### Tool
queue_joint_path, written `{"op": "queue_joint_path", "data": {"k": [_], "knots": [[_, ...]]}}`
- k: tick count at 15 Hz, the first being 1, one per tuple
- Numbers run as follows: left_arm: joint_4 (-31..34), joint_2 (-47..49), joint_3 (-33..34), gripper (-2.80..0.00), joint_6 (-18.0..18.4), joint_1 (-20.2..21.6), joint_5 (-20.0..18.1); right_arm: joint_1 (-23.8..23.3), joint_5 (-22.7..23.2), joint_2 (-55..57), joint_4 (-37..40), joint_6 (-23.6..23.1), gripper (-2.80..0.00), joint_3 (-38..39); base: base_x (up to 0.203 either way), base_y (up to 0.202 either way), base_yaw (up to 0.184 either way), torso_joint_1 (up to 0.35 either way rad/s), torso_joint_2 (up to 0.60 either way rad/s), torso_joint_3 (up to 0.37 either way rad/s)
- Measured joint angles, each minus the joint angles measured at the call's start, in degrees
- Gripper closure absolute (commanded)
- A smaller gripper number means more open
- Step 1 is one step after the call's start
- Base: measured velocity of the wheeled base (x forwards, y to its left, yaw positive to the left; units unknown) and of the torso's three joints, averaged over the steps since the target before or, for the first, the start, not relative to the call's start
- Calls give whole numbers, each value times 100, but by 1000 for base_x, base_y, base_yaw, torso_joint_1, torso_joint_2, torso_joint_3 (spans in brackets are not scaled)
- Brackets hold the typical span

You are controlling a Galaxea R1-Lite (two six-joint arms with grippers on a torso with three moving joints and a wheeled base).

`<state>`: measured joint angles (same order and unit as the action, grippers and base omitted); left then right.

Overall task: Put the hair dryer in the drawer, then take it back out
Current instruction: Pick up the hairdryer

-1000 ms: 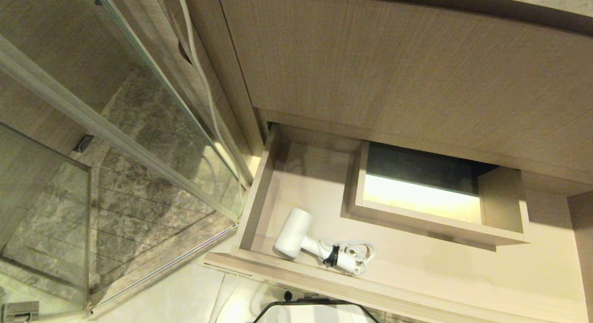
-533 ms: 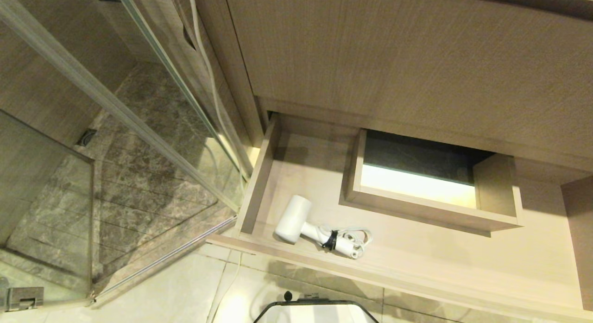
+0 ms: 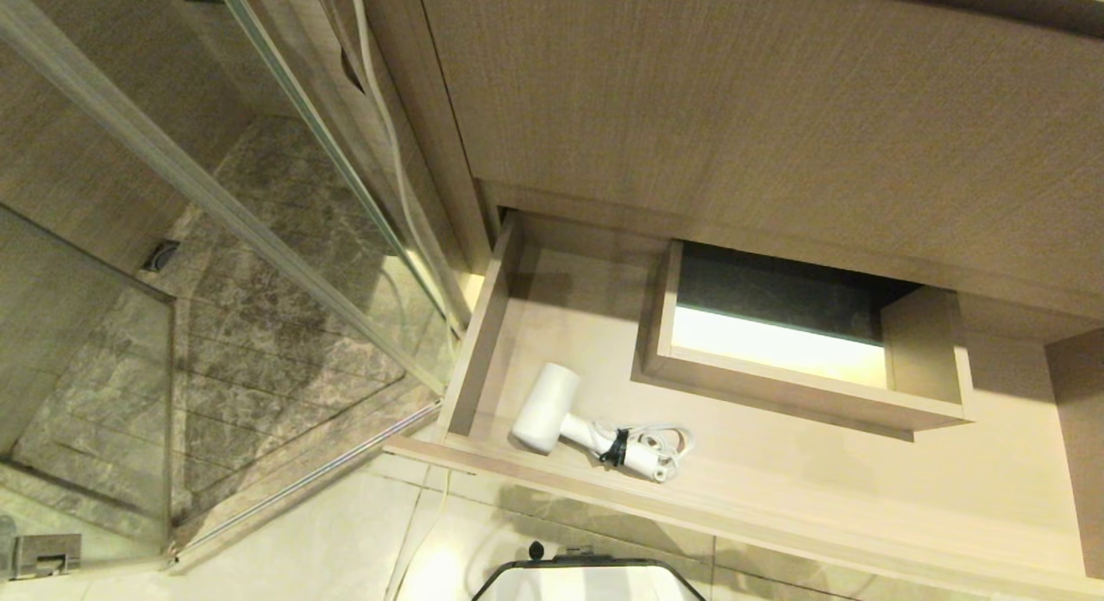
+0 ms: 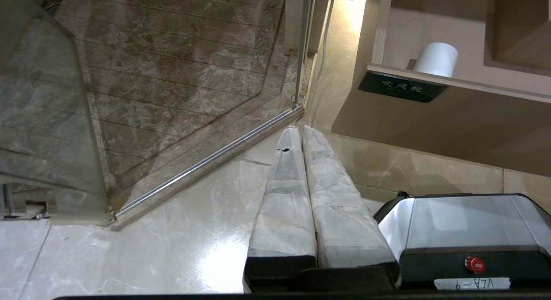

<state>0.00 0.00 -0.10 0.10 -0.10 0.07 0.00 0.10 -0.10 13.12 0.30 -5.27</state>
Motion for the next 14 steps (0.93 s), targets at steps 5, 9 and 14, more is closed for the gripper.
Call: {"op": "queue_joint_path", "data": {"k": [5, 9, 14], "knots": [[0, 0, 2, 0, -2, 5, 0, 5, -13, 0, -2, 3, 0, 0, 2, -5, 79, 2, 1, 2], [0, 0, 0, 0, 0, 0, 0, 0, 11, 0, -2, -1, 0, 0, 1, -8, 171, 2, 2, 1], [2, 0, 0, 0, 0, -1, 2, 0, 16, 0, 0, -1, 0, 0, 1, -8, 172, 1, 2, 2]]}}
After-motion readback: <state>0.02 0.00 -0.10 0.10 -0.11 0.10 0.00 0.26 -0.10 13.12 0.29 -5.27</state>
